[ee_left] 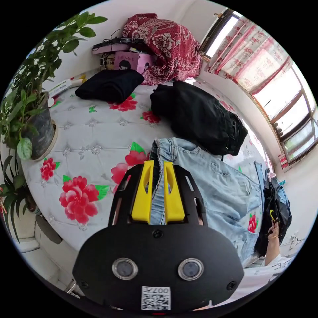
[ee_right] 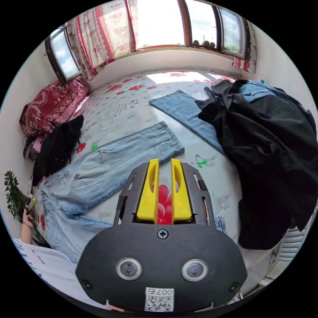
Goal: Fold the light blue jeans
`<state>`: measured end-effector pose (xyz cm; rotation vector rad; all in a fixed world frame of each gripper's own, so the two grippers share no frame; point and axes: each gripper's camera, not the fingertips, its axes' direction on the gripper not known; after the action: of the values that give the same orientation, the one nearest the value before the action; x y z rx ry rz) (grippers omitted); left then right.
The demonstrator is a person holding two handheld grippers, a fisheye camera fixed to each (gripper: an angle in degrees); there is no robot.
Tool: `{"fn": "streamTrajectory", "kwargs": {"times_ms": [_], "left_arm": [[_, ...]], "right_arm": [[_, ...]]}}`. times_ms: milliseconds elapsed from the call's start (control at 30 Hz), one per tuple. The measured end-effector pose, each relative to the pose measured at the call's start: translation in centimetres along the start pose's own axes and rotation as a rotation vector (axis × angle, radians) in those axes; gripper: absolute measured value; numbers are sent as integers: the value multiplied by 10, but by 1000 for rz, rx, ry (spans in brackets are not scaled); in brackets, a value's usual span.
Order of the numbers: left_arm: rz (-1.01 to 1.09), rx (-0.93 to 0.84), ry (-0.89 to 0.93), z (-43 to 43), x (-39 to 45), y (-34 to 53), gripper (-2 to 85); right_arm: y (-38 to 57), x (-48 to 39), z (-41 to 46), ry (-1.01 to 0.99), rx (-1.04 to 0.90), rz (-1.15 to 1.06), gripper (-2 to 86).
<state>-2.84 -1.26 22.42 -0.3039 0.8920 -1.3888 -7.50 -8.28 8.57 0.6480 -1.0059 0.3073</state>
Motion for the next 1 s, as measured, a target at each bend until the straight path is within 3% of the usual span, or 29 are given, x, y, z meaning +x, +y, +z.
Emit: {"fn": "streamTrajectory", "kwargs": {"times_ms": [100, 267, 433, 533, 633, 667, 833, 1000], "left_arm": [[-37, -92, 32, -23, -35, 53, 76], [-144, -252, 86, -51, -81, 154, 101], [-148, -335, 115, -47, -86, 192, 115], [-147, -380, 138, -23, -86, 196, 101], [-185, -373, 87, -22, -99, 194, 73], [-186, -377, 120, -24, -107, 194, 52], [-222, -250, 385, -51, -138, 199, 17], [-142, -24, 642, -112, -145, 186, 8]], "right_arm": [[97, 26, 2, -76, -119, 52, 70], [225, 102, -35, -4, -302, 260, 88], [273, 171, -73, 72, -307, 438, 101], [285, 197, -70, -17, -300, 521, 99], [280, 202, -75, -43, -254, 500, 78], [275, 203, -74, -139, -263, 490, 68], [261, 204, -76, -132, -279, 459, 15], [237, 226, -153, -455, 39, 468, 0]]}}
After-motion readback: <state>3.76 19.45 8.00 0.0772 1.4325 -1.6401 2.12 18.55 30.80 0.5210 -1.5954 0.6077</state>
